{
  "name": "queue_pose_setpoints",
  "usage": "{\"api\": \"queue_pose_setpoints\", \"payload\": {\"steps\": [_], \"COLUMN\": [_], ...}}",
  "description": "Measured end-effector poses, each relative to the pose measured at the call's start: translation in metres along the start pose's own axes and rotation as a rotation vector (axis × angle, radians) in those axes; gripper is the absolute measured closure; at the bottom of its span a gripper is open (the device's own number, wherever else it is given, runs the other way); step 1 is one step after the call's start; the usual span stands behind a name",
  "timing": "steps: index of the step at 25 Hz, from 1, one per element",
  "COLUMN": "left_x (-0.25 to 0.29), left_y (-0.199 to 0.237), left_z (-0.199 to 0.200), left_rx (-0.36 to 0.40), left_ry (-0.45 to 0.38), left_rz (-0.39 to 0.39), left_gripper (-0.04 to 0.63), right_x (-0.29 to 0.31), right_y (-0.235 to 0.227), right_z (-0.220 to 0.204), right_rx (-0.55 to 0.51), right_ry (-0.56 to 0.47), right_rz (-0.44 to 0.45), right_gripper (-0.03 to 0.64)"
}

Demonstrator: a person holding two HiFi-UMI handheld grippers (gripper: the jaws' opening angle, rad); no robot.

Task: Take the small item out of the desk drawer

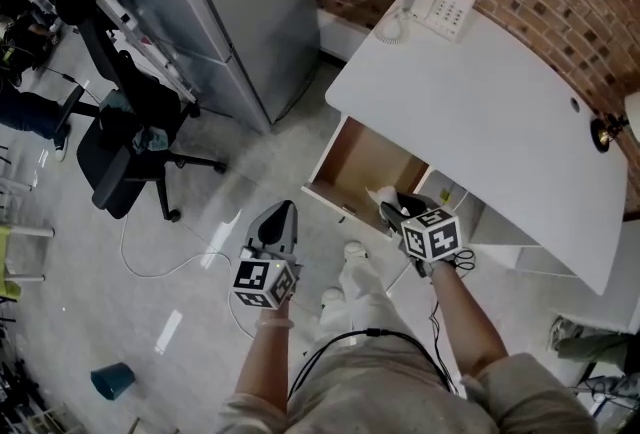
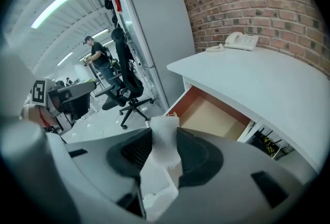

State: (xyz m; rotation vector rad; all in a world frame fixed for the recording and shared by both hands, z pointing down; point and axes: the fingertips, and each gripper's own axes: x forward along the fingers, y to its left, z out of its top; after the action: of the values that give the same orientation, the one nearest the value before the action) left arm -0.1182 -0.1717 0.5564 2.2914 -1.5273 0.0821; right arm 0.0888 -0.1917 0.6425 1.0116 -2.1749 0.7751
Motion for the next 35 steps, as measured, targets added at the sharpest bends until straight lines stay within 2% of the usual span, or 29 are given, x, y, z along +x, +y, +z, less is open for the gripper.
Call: {"api": "queue_pose_setpoints", "payload": {"steps": [7, 19, 23, 35], "left_x": [-0.004, -0.011, -0.013, -0.017], "left_y": [-0.007, -0.009, -0.009, -0.009], "left_z": [0.017, 0.043, 0.051, 0.074], "left_rx": [0.017, 0.045, 0.057, 0.056], "left_ry": [-0.021, -0.061, -0.066, -0.097], "left_rz": [-0.007, -0.013, -0.018, -0.016], "left_gripper": [0.589, 0.591, 0.591, 0.589], "right_x": [-0.024, -0.059, -0.069, -0.098], "right_y": [0.003, 0.013, 0.015, 0.018], "right_z": [0.024, 0.067, 0.076, 0.100], "right_rx": [0.045, 0.058, 0.093, 0.082], "right_ry": [-0.092, -0.263, -0.305, -0.413], "right_rz": [0.025, 0.045, 0.050, 0.034], "right_gripper": [0.460, 0.460, 0.460, 0.460]}}
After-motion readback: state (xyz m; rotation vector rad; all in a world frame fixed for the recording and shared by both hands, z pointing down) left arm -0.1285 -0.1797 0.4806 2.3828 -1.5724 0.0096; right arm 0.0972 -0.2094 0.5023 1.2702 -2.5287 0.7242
